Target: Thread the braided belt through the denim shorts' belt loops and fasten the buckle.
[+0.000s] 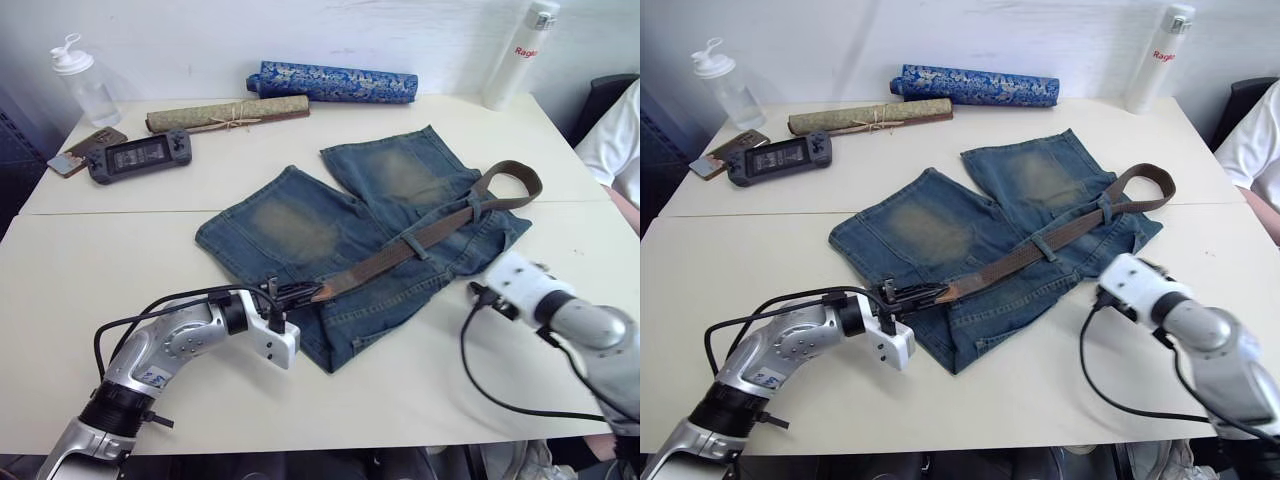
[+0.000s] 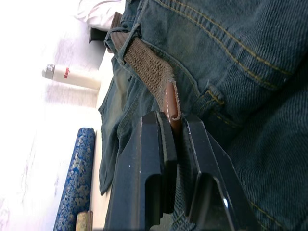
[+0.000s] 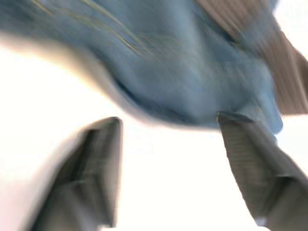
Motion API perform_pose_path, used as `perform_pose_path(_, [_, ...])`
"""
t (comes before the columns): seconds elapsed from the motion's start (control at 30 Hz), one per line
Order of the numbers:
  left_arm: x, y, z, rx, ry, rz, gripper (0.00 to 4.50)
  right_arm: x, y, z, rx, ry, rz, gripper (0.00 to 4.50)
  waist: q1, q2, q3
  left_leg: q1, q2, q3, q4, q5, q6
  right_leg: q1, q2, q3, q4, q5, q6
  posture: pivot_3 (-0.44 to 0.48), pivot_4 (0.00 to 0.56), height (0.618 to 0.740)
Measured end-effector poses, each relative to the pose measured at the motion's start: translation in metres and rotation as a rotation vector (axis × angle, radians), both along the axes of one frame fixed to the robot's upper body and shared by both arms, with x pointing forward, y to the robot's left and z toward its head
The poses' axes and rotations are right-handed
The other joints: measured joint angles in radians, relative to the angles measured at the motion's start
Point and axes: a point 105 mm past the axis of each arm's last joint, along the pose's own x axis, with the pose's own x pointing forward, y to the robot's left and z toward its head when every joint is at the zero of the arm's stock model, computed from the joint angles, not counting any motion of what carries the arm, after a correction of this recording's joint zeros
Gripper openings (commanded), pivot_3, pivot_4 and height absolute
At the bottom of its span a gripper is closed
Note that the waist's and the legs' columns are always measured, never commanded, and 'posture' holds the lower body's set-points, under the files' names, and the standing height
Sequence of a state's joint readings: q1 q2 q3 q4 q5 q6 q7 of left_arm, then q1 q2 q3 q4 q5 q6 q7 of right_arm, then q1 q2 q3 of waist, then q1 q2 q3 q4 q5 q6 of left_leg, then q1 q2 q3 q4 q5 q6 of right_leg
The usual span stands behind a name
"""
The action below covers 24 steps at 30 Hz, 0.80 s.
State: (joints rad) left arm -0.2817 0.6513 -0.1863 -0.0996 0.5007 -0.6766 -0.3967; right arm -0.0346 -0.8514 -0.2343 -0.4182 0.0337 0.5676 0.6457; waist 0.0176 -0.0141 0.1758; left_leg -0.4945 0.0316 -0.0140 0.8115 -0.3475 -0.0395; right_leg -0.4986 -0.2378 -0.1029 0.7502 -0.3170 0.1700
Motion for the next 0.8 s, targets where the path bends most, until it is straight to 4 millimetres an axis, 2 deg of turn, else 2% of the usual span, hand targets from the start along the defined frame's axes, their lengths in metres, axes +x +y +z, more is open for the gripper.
perform_pose_path(0.07, [-0.003, 0.006, 0.005, -0.017, -0.028, 0.0, 0.0, -0.007, 0.011, 0.019, 0.168, 0.033, 0.035, 4.4, -0.011, 0.0, 0.0, 0.001, 0.001, 0.0, -0.001, 0.0, 0.0, 0.0, 0.0, 0.0, 0.001, -0.001, -0.001, 0.0, 0.15, 0.645])
perform_pose_path(0.13, [-0.005, 0.011, 0.009, -0.014, -0.054, -0.002, 0.0, -0.015, 0.034, 0.038, 0.343, 0.07, 0.114, 4.4, -0.018, 0.0, 0.0, 0.001, 0.001, -0.001, -0.002, 0.0, 0.0, 0.0, 0.001, -0.001, 0.001, -0.001, -0.002, 0.0, 0.15, 0.645])
perform_pose_path(0.17, [-0.006, 0.012, 0.01, -0.02, -0.063, -0.005, 0.0, -0.019, 0.046, 0.041, 0.415, 0.101, 0.152, 4.4, -0.017, 0.0, 0.0, 0.001, 0.001, -0.001, -0.002, 0.0, 0.0, 0.0, 0.001, -0.001, 0.0, -0.001, -0.002, 0.0, 0.15, 0.645])
perform_pose_path(0.2, [-0.007, 0.013, 0.012, -0.023, -0.072, -0.011, 0.0, -0.02, 0.06, 0.042, 0.56, 0.138, 0.185, 4.4, -0.018, -0.002, 0.0, 0.002, 0.001, -0.002, -0.003, 0.0, 0.0, 0.001, 0.001, -0.001, 0.0, -0.001, -0.002, 0.0, 0.15, 0.645])
perform_pose_path(0.27, [-0.009, 0.013, 0.017, -0.04, -0.094, -0.029, 0.0, -0.024, 0.105, 0.038, 0.949, 0.263, 0.303, 4.4, -0.02, -0.005, -0.002, 0.0, 0.003, -0.002, -0.002, 0.0, 0.0, 0.0, 0.001, -0.002, 0.003, -0.002, -0.004, 0.0, 0.15, 0.645])
perform_pose_path(0.33, [-0.01, 0.014, 0.02, -0.046, -0.112, -0.033, 0.0, -0.034, 0.137, 0.027, 1.181, 0.437, 0.343, 4.4, -0.021, 0.0, 0.001, -0.005, 0.003, -0.001, 0.003, -0.001, 0.001, -0.004, 0.0, -0.002, 0.009, -0.002, -0.004, 0.0, 0.15, 0.645])
perform_pose_path(0.4, [-0.011, 0.017, 0.024, -0.05, -0.13, -0.03, 0.0, -0.041, 0.16, 0.02, 1.397, 0.591, 0.281, 4.4, -0.018, 0.002, 0.001, -0.016, 0.002, 0.0, 0.014, -0.004, 0.002, -0.012, -0.002, -0.002, 0.017, -0.003, -0.004, 0.0, 0.15, 0.645])
perform_pose_path(0.5, [-0.013, 0.015, 0.027, -0.052, -0.144, -0.039, 0.0, -0.043, 0.192, 0.012, 1.662, 0.729, 0.163, 4.4, -0.022, 0.001, 0.0, -0.018, 0.002, 0.0, 0.017, -0.005, 0.003, -0.015, -0.001, 0.0, 0.018, -0.002, -0.002, 0.0, 0.15, 0.645])
perform_pose_path(0.63, [-0.016, 0.015, 0.03, -0.057, -0.156, -0.037, 0.0, -0.038, 0.212, 0.01, 1.813, 0.799, 0.036, 4.4, -0.023, 0.002, 0.0, -0.018, 0.002, 0.0, 0.016, -0.005, 0.003, -0.017, 0.0, 0.001, 0.02, -0.002, -0.003, 0.0, 0.15, 0.645])
perform_pose_path(0.8, [-0.02, 0.016, 0.03, -0.064, -0.156, -0.027, 0.0, -0.024, 0.214, 0.007, 1.888, 0.82, -0.079, 4.4, -0.023, 0.002, 0.0, -0.018, 0.002, 0.0, 0.016, -0.005, 0.003, -0.018, 0.0, 0.001, 0.021, -0.003, -0.003, 0.0, 0.15, 0.645])
